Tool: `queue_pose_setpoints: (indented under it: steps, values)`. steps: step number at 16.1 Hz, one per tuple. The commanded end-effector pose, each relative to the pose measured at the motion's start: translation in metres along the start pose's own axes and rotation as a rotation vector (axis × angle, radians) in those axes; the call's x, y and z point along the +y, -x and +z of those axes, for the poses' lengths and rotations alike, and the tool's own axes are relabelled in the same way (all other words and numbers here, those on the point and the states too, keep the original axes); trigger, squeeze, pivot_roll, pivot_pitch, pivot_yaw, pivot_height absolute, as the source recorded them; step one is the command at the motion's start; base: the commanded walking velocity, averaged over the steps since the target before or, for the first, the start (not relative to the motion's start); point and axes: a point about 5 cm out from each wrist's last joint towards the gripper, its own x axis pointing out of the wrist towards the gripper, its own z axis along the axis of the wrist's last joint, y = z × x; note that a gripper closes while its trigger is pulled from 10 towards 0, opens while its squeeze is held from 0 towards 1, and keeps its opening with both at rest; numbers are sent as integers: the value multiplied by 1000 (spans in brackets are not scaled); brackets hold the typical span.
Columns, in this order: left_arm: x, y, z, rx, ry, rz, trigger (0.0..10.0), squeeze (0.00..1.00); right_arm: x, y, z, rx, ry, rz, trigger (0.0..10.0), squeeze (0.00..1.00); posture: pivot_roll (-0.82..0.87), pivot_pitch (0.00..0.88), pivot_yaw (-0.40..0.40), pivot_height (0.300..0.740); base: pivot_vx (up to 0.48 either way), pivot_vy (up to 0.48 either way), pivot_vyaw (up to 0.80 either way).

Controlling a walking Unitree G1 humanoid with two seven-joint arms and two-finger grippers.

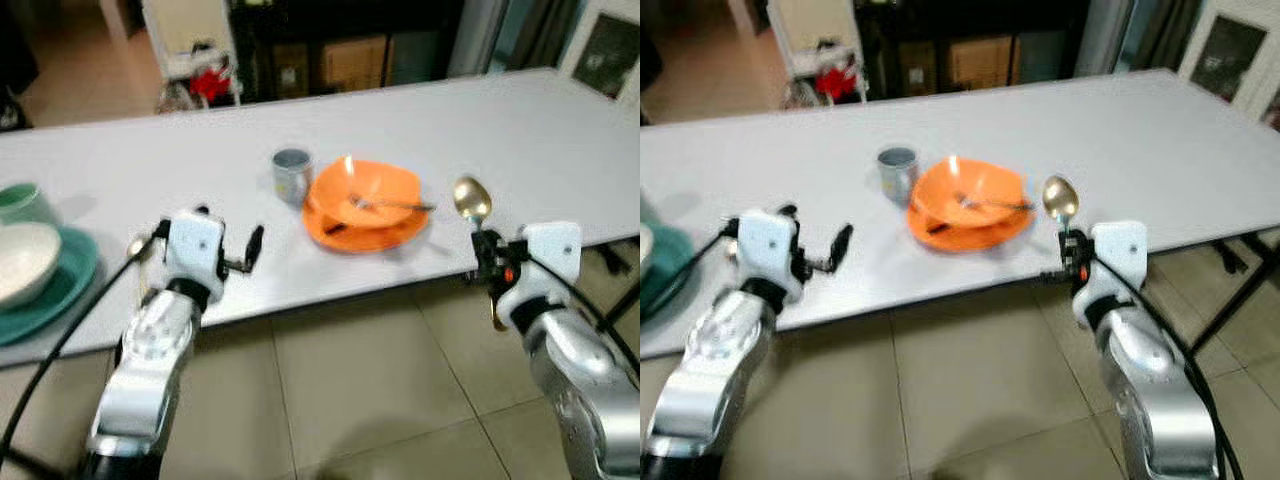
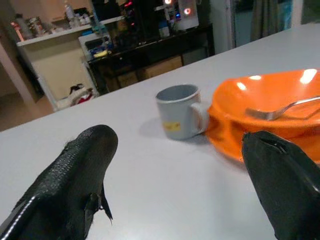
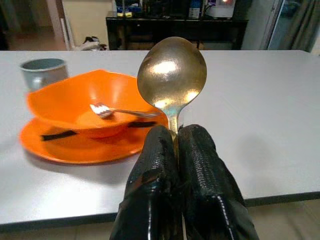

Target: Setting the table

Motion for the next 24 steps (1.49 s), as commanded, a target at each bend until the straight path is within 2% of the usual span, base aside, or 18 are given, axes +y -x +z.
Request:
queue_pose_setpoints:
  steps: [1, 6, 9, 11, 19, 20, 21, 24]
  values:
    - [-5, -1, 1, 0, -8, -21, 10000, 0, -3, -1, 2, -10, 10, -5, 10000, 0, 20, 0, 46, 740, 319, 0, 0]
    - [-7, -2, 1, -2, -7, -28, 10000, 0, -4, -5, 6, -9, 110, 0, 10000, 0, 12, 0, 51, 740, 316, 0, 0]
    - [-10, -2, 1, 0, -3, -35, 10000, 0, -11, -5, 7, -10, 122, -27, 10000, 0, 7, 0, 53, 740, 312, 0, 775]
    - [-9, -3, 1, 0, -2, -35, 10000, 0, -13, -6, 9, -19, 102, -25, 10000, 0, 8, 0, 53, 740, 313, 0, 0]
    - [-10, -5, 1, -4, -2, -39, 10000, 0, -13, -10, 11, -15, 147, 10, 10000, 0, 10, 0, 52, 740, 315, 0, 0]
    - [-11, -5, 2, -7, -2, -51, 10000, 0, -14, -10, 11, -9, 166, 12, 10000, 0, 9, 0, 53, 740, 285, 0, 0]
    - [-19, -4, 1, 2, 21, -137, 10000, 0, -22, -11, 11, 31, 206, 10, 10000, 0, 8, 0, 54, 740, 0, 0, 0]
    - [-28, -5, 1, 29, 46, -273, 10000, 0, -30, -15, 16, 78, 280, 65, 10000, 0, 2, 0, 56, 740, 0, 0, 0]
